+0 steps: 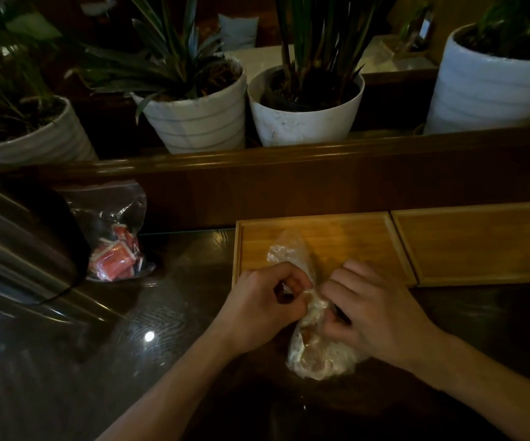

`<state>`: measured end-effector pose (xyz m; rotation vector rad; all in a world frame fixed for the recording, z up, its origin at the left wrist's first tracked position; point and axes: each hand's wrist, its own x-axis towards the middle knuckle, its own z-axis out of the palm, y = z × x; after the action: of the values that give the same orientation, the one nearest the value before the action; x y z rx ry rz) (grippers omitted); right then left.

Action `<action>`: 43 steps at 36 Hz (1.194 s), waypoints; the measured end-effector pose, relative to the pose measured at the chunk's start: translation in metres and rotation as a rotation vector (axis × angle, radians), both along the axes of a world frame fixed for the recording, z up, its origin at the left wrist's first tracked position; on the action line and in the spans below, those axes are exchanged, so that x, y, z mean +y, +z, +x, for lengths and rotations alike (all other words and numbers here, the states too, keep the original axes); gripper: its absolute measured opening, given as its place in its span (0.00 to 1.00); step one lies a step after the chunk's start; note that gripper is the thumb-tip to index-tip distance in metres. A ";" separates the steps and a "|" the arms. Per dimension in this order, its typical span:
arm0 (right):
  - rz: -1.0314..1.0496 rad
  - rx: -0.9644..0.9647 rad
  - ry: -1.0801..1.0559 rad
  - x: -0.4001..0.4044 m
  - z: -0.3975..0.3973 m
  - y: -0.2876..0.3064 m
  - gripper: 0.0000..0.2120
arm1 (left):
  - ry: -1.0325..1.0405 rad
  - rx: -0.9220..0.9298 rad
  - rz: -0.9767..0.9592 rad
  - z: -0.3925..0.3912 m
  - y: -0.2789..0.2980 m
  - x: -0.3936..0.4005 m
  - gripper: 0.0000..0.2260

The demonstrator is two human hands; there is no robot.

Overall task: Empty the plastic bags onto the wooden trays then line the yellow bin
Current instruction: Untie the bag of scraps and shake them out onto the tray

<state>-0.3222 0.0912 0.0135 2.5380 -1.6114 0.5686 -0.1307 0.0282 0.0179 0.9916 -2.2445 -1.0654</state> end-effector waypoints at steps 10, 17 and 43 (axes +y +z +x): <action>0.281 -0.516 0.067 0.008 -0.012 0.000 0.04 | 0.032 0.126 0.000 0.008 -0.013 0.001 0.07; 0.405 -0.486 -0.103 0.016 -0.014 0.002 0.07 | 0.022 0.035 0.117 0.004 -0.011 0.000 0.08; 0.178 -0.072 -0.182 0.035 0.003 0.020 0.10 | -0.038 0.070 0.056 -0.011 0.010 0.023 0.03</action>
<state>-0.3197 0.1258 0.0330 2.4767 -1.9754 0.5261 -0.1418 0.0512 0.0277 0.9227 -2.1959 -1.1666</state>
